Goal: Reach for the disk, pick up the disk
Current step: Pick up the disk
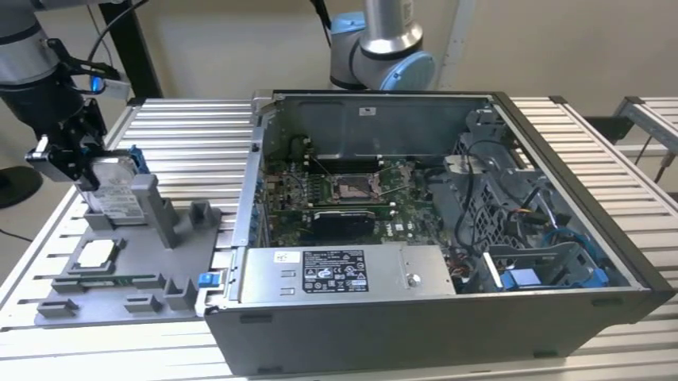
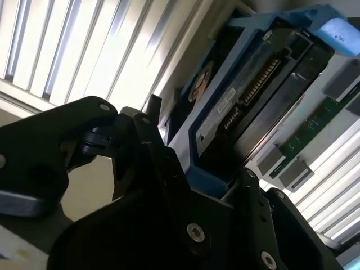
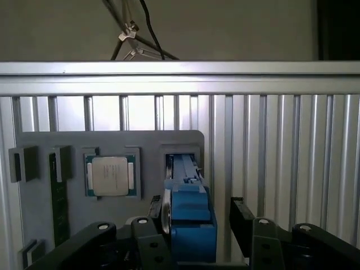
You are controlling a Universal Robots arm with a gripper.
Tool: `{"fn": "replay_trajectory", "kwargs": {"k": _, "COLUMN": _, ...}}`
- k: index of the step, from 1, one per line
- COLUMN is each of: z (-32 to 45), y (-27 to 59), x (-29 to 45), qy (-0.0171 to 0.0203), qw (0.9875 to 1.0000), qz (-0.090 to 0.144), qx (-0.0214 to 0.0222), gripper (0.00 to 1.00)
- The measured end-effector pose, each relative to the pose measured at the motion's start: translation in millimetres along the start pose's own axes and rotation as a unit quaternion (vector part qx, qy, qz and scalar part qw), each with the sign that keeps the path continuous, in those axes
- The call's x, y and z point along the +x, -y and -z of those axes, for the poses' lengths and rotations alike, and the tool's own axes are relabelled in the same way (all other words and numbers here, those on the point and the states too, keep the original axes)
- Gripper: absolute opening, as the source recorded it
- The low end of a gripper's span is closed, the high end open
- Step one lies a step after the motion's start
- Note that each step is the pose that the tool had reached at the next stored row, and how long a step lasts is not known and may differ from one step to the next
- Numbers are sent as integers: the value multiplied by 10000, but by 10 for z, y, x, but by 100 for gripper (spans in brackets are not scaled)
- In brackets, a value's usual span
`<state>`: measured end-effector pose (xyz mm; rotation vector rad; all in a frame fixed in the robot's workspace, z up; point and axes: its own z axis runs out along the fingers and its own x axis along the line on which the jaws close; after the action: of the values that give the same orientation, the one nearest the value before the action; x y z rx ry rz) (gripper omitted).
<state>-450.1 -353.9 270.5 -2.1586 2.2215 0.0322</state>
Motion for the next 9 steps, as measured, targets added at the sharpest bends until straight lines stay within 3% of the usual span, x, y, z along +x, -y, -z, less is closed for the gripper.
{"fn": "replay_trajectory", "kwargs": {"k": 9, "z": -16, "y": -17, "x": 42, "qy": 1, "qw": 10000, "qz": 0, "qx": 0, "gripper": 100}}
